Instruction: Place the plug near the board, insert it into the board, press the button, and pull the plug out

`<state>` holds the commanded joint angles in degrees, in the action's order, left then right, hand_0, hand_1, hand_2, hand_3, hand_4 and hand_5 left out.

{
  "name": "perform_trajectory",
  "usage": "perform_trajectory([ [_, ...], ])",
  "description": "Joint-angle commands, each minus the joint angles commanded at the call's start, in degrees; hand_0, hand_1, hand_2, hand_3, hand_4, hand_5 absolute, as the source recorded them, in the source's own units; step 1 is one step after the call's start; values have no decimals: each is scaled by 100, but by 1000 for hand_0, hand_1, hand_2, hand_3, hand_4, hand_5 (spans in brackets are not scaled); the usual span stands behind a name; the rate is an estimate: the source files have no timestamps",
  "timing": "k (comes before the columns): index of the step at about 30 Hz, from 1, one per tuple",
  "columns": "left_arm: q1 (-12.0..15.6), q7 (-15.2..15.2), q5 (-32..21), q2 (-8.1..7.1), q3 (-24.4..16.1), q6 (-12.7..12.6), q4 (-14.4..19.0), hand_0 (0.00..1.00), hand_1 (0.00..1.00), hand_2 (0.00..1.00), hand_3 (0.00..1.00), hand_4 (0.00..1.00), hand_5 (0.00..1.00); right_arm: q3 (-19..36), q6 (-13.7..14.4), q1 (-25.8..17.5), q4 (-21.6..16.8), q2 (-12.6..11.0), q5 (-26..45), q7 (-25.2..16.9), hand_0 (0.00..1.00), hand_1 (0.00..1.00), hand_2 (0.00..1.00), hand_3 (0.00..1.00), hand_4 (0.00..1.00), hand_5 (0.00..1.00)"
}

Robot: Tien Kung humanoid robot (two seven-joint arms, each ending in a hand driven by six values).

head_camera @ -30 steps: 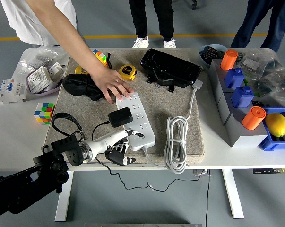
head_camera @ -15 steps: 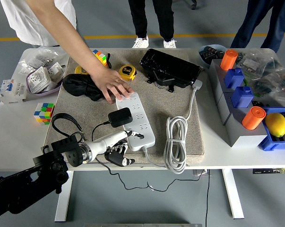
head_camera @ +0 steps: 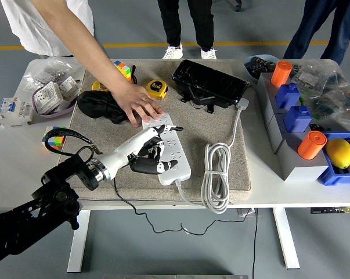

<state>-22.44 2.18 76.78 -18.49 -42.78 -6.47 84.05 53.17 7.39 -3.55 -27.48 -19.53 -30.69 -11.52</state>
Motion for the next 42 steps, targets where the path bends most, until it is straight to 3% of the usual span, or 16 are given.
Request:
perform_trajectory([
  [1, 8, 108, -76, 8, -14, -88, -7, 241, 348, 502, 731, 920, 367, 0, 0, -3, 3, 5, 4, 0, 614, 609, 565, 536, 669, 169],
  [6, 40, 446, -306, 94, -98, -433, -144, 241, 348, 502, 731, 920, 367, -6, 0, -15, 10, 30, 17, 0, 614, 609, 565, 536, 669, 169],
  [7, 41, 488, -281, 112, -106, -488, -175, 503, 629, 649, 743, 953, 417, -4, 0, -18, 8, 33, 17, 0, 615, 609, 566, 538, 672, 168],
  [12, -10, 582, 57, 221, -114, -751, -353, 503, 629, 649, 743, 953, 417, 7, 0, -15, 5, 38, 13, -3, 615, 609, 566, 538, 672, 168],
  [13, -33, 556, 253, 264, -109, -825, -426, 860, 830, 795, 761, 998, 449, 20, 1, -15, 5, 42, 13, -4, 615, 609, 565, 537, 670, 170],
  [18, -105, 317, 1020, 399, -92, -989, -678, 860, 830, 795, 761, 998, 449, 52, 1, -18, -3, 45, 5, -5, 615, 609, 565, 537, 670, 170],
  [19, -118, 262, 1158, 419, -89, -1010, -722, 897, 896, 903, 819, 998, 485, 54, 2, -21, 0, 47, 7, -4, 615, 609, 566, 537, 671, 170],
  [24, -166, -18, 1800, 507, -71, -1054, -941, 897, 896, 903, 819, 998, 485, 49, 3, -39, 12, 64, 13, 0, 615, 609, 566, 537, 671, 170],
  [25, -174, -60, 1927, 521, -65, -1091, -984, 833, 837, 872, 814, 998, 431, 49, 3, -39, 13, 67, 12, 0, 614, 609, 566, 537, 672, 170],
  [30, -223, -317, 2623, 592, -39, -1272, -1176, 833, 837, 872, 814, 998, 431, 43, 3, -37, 10, 74, 12, 1, 614, 609, 566, 537, 672, 170],
  [31, -231, -374, 2735, 603, -31, -1303, -1207, 777, 776, 828, 798, 998, 446, 40, 3, -38, 9, 74, 12, 2, 613, 609, 566, 537, 671, 171],
  [32, -242, -428, 2840, 617, -20, -1340, -1248, 777, 776, 828, 798, 998, 446, 37, 2, -38, 8, 74, 11, 1, 613, 609, 566, 537, 671, 171],
  [36, -299, -585, 3050, 666, 6, -1387, -1429, 777, 776, 828, 798, 998, 446, 50, 4, -26, 5, 78, 8, 0, 613, 609, 566, 537, 671, 171],
  [37, -319, -626, 3094, 676, 33, -1386, -1491, 690, 692, 742, 758, 998, 443, 51, 4, -27, 2, 77, 5, 0, 614, 609, 566, 537, 671, 171],
  [42, -377, -705, 3152, 718, 114, -1376, -1691, 690, 692, 742, 758, 998, 443, 63, 5, -33, 1, 69, 2, -2, 614, 609, 566, 537, 671, 171],
])
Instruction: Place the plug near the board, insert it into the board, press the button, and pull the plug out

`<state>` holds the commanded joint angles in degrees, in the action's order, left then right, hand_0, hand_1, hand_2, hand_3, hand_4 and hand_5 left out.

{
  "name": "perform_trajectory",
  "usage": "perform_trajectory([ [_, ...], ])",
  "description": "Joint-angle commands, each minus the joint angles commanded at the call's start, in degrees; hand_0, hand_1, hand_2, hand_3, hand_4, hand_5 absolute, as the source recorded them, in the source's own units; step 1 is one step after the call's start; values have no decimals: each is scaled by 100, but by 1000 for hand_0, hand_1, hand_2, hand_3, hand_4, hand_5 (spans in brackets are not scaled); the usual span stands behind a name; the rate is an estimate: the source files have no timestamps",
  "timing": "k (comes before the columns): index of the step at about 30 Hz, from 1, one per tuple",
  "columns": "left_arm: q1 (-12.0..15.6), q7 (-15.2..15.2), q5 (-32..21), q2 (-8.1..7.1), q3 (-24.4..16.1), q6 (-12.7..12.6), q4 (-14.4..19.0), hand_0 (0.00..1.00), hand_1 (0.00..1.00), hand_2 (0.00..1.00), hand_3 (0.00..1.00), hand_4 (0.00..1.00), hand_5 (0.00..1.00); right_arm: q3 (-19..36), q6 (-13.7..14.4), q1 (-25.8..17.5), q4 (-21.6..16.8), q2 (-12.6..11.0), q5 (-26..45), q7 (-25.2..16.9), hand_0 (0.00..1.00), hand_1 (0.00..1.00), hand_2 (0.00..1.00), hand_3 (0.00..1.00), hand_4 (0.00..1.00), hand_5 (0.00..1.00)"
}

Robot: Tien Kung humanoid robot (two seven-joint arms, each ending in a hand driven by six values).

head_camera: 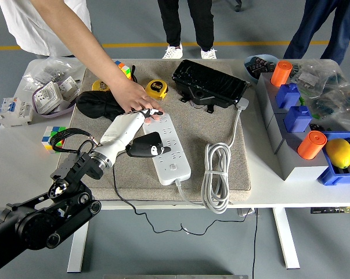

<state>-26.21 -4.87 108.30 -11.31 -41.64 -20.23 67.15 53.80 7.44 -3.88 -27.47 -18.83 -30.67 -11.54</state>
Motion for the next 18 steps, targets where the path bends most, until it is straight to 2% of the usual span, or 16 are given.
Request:
perform_trajectory([
  [1, -10, -15, -27, 8, 17, -6, -42, 652, 661, 701, 725, 998, 419, 1, 0, -2, 1, -1, -1, 0, 614, 609, 566, 537, 671, 171],
  [6, -78, -68, 41, 56, 90, -61, -262, 652, 661, 701, 725, 998, 419, -2, 1, -4, -2, -1, -3, -2, 614, 609, 566, 537, 671, 171],
  [7, -91, -65, 38, 65, 100, -76, -305, 605, 635, 664, 700, 998, 387, 0, 1, -4, -4, 0, -4, -3, 614, 609, 566, 537, 670, 172],
  [12, -138, -99, 129, 116, 132, -139, -483, 605, 635, 664, 700, 998, 387, -4, 1, -12, -3, 0, -8, -4, 614, 609, 566, 537, 670, 172],
  [13, -150, -115, 148, 130, 137, -159, -536, 570, 618, 613, 643, 998, 366, -6, 1, -12, -3, -1, -8, -5, 613, 609, 565, 536, 668, 173],
  [18, -189, -165, 193, 160, 168, -202, -663, 570, 618, 613, 643, 998, 366, 11, 2, -6, -4, -1, -15, -7, 613, 609, 565, 536, 668, 173],
])
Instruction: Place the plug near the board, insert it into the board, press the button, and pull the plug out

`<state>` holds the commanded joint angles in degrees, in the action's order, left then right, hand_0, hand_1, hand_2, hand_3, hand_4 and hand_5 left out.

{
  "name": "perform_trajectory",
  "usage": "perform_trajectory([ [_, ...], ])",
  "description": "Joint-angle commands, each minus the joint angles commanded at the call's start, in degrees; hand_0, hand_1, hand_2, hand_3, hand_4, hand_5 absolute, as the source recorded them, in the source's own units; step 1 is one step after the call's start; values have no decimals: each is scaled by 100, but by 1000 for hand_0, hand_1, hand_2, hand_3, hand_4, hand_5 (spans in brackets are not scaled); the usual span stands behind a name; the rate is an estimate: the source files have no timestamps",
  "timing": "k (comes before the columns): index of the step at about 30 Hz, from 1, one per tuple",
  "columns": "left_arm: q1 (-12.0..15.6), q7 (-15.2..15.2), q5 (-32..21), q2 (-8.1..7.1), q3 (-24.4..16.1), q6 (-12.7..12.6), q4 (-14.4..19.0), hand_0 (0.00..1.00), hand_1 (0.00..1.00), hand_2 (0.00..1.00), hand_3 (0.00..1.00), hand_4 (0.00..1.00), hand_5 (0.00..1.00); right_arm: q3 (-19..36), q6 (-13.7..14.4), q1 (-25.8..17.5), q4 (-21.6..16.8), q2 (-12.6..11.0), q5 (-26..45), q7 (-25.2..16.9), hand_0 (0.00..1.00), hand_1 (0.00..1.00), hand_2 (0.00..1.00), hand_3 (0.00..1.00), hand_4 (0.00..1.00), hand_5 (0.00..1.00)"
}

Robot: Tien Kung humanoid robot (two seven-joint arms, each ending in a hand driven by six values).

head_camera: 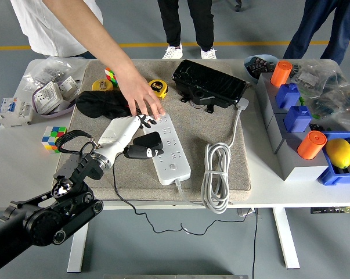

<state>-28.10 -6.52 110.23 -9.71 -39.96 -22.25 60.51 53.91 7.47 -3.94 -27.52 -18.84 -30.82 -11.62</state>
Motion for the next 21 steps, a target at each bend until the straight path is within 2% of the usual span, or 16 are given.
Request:
perform_trajectory([
  [1, -9, -16, 10, 7, 6, 0, -28, 475, 566, 558, 576, 877, 206, 1, 0, 1, 0, 0, -1, -1, 614, 609, 565, 537, 668, 173],
  [6, -40, 15, -41, 27, 34, -65, -111, 475, 566, 558, 576, 877, 206, 9, 2, -1, 1, -2, -3, -5, 614, 609, 565, 537, 668, 173],
  [7, -45, 35, -39, 33, 40, -95, -124, 333, 476, 493, 542, 792, 137, 8, 2, -1, 1, -3, -3, -6, 613, 609, 566, 537, 670, 172],
  [12, -77, 55, -57, 54, 86, -198, -196, 333, 476, 493, 542, 792, 137, 7, 0, 5, -3, -2, -13, -3, 613, 609, 566, 537, 670, 172],
  [13, -82, 57, -52, 57, 95, -215, -211, 275, 417, 430, 540, 761, 77, 6, -1, 6, -5, -2, -14, -2, 614, 609, 566, 537, 670, 172],
  [18, -89, 35, -102, 64, 121, -228, -260, 275, 417, 430, 540, 761, 77, 9, -1, -1, -13, -3, -26, -1, 614, 609, 566, 537, 670, 172],
  [19, -95, 26, -117, 63, 119, -216, -259, 247, 381, 371, 524, 742, 50, 9, -2, 3, -13, -4, -28, -1, 613, 609, 565, 536, 669, 172],
  [21, -101, 17, -128, 60, 119, -188, -244, 247, 381, 371, 524, 742, 50, 18, -1, 3, -12, -3, -29, -2, 613, 609, 565, 536, 669, 172],
])
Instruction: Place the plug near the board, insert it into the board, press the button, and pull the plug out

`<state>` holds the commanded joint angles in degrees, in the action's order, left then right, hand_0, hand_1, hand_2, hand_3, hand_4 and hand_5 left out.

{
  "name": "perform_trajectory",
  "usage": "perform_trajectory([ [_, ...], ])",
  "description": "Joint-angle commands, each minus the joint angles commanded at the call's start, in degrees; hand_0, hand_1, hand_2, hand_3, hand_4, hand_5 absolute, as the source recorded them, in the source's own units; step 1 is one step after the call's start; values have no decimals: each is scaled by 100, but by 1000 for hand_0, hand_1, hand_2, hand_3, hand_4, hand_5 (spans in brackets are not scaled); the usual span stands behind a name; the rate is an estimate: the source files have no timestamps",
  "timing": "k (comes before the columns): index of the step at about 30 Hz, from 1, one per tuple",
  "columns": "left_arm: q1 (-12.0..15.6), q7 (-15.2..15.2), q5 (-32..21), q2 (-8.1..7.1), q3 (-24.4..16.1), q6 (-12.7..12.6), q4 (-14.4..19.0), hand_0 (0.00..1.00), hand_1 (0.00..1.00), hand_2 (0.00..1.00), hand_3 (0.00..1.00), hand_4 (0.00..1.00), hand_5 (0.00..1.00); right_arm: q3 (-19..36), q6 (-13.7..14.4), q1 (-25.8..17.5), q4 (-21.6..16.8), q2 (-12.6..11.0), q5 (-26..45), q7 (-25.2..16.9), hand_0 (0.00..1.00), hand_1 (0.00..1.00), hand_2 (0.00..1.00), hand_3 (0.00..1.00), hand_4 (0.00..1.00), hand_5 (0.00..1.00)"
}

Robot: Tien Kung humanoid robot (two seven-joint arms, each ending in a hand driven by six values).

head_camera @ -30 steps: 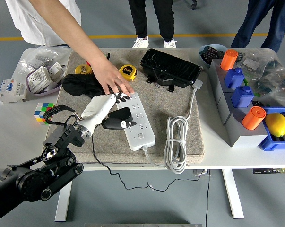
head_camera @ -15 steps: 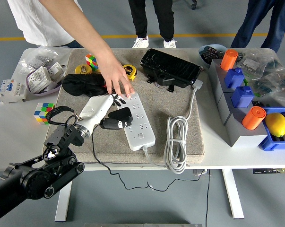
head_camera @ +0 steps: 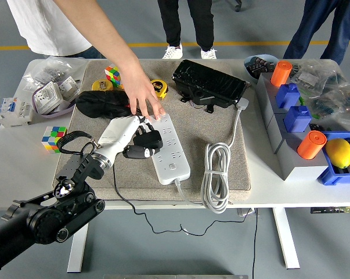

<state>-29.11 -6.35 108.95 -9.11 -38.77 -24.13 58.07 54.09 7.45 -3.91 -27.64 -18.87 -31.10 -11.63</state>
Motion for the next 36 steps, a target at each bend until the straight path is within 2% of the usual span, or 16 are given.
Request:
perform_trajectory([
  [3, 3, 59, -61, -13, -14, 4, 34, 247, 381, 371, 524, 742, 50, 7, 0, 1, 0, 1, -2, -1, 613, 609, 565, 536, 669, 172],
  [13, 45, 682, -512, -45, -69, -289, 102, 228, 358, 341, 517, 745, 47, -6, -2, 0, 1, 5, -5, -5, 613, 609, 565, 536, 668, 171],
  [20, 150, 765, -551, -132, -468, -289, 357, 226, 357, 339, 515, 749, 50, -20, -3, -6, 2, 3, -9, -5, 613, 609, 565, 536, 667, 170],
  [22, 139, 778, -477, -151, -563, -290, 307, 233, 364, 345, 518, 751, 57, -21, -5, -3, 4, 3, -8, -4, 613, 608, 565, 536, 666, 168],
  [27, 137, 817, -388, -270, -849, -282, -63, 233, 364, 345, 518, 751, 57, 6, -5, -6, 1, 2, -11, -5, 613, 608, 565, 536, 666, 168],
  [28, 139, 820, -366, -288, -883, -279, -135, 250, 401, 394, 526, 759, 70, 6, -5, -8, 2, 1, -10, -4, 613, 609, 565, 536, 668, 165],
  [33, 165, 810, -263, -348, -995, -263, -390, 250, 401, 394, 526, 759, 70, -2, -7, -14, 4, 8, -12, -3, 613, 609, 565, 536, 668, 165],
  [34, 168, 812, -269, -357, -994, -251, -439, 267, 436, 456, 532, 763, 81, 2, -7, -12, 2, 9, -12, -4, 613, 608, 565, 536, 667, 163],
  [36, 178, 788, -241, -376, -968, -207, -545, 267, 436, 456, 532, 763, 81, 5, -9, -8, -4, 8, -15, -5, 613, 608, 565, 536, 667, 163],
])
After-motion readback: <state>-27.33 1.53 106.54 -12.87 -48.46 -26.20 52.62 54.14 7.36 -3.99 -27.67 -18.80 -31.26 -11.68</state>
